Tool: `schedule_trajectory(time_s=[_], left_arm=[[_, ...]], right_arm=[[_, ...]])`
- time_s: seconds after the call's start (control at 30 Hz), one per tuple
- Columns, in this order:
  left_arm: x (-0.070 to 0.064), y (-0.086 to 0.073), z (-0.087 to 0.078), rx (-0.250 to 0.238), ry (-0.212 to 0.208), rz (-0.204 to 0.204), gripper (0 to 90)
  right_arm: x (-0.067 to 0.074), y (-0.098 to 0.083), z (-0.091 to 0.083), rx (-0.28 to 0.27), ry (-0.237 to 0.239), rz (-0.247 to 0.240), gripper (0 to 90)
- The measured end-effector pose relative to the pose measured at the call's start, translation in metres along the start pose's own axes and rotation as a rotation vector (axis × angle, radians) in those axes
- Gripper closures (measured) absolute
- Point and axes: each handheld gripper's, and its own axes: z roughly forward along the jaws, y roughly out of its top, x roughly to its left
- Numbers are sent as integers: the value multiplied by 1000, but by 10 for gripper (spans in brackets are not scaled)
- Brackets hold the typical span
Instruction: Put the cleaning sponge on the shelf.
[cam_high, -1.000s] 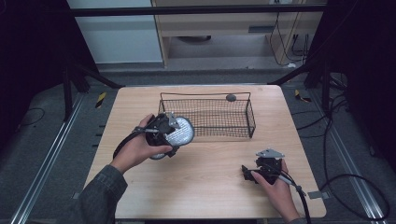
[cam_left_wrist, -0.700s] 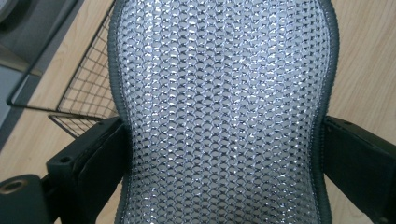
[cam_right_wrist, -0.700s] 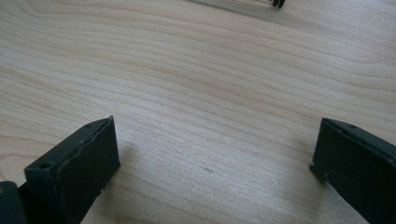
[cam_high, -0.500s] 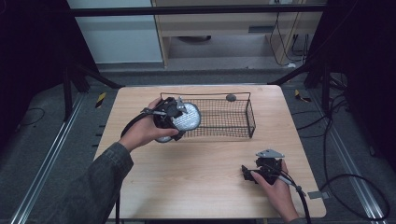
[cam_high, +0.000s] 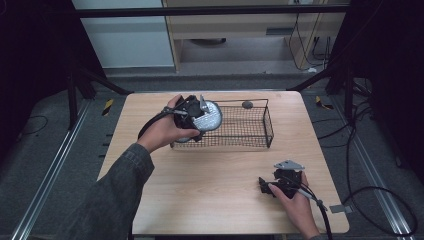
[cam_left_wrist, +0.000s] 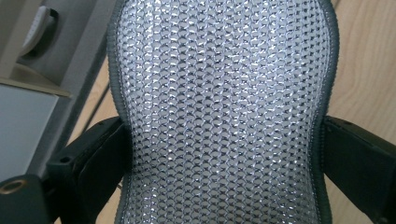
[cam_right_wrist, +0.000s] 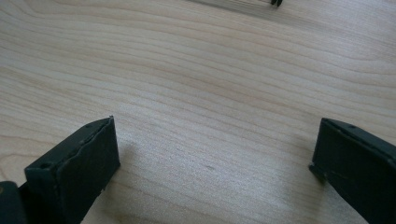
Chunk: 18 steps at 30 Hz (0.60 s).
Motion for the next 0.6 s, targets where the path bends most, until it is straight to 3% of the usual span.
schedule_trajectory(time_s=[0.17,0.37,0.6], left_arm=[[5,5,5,3,-8,8,36],[10,11,11,6,-14,46,36],[14,14,13,16,12,66,36]], right_arm=[[-1,0,0,5,2,-8,6],[0,0,0,0,4,-3,7],[-1,-2,-2,0,0,-10,7]])
